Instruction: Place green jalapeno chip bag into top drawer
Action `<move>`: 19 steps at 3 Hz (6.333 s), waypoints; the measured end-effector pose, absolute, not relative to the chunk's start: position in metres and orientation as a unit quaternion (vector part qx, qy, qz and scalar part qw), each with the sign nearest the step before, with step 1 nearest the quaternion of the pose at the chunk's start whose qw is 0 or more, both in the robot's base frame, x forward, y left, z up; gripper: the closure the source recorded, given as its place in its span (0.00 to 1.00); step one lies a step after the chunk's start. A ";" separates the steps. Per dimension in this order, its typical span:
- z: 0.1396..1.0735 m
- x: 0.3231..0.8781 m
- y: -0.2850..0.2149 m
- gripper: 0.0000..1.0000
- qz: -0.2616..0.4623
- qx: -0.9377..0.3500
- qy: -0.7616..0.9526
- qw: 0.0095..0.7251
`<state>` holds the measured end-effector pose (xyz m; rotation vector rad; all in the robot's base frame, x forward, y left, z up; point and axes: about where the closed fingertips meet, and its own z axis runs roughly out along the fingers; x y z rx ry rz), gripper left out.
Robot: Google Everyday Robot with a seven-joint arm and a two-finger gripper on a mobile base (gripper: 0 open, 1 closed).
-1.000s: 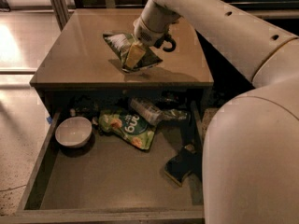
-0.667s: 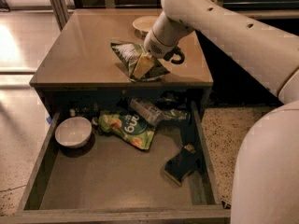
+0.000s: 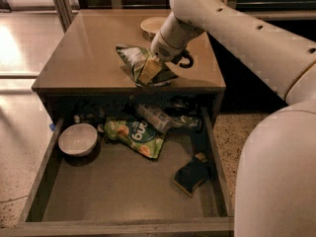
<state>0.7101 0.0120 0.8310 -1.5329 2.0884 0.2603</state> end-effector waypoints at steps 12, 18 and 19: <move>0.696 0.545 -0.036 1.00 0.147 -0.538 0.770 0.310; 0.660 0.470 -0.025 1.00 0.219 -0.536 0.772 0.262; 0.650 0.455 -0.004 1.00 0.240 -0.553 0.759 0.246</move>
Offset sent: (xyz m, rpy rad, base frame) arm -0.0154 0.0052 0.0597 0.0196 -0.0462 0.0850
